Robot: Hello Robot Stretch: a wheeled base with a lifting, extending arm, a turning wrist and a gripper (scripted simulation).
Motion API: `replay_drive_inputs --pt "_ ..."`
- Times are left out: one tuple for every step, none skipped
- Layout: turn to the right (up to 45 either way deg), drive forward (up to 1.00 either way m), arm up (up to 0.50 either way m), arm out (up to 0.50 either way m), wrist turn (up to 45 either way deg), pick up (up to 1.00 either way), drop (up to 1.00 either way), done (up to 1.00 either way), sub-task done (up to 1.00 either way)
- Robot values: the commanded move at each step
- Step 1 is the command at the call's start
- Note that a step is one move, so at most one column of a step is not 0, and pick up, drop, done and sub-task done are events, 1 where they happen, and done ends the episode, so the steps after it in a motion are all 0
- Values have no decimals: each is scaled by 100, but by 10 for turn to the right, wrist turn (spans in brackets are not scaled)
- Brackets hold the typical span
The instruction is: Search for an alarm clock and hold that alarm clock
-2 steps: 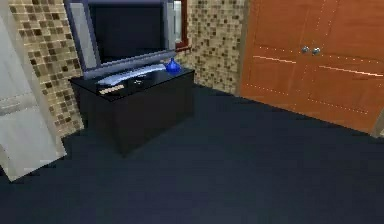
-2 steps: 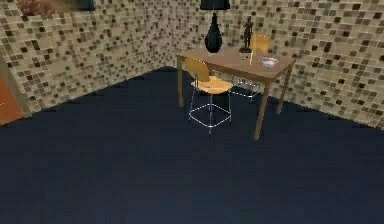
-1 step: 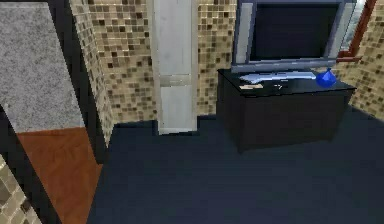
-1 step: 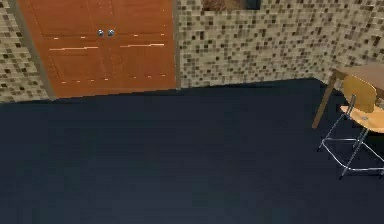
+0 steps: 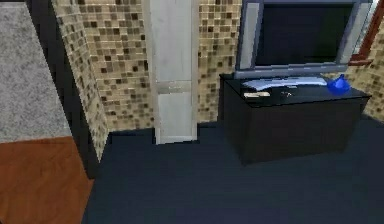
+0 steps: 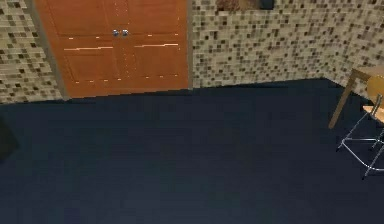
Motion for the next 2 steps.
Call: replay_drive_inputs --pt "-30 0 0 0 0 0 0 0 0" --pt "0 90 0 0 0 0 0 0 0"
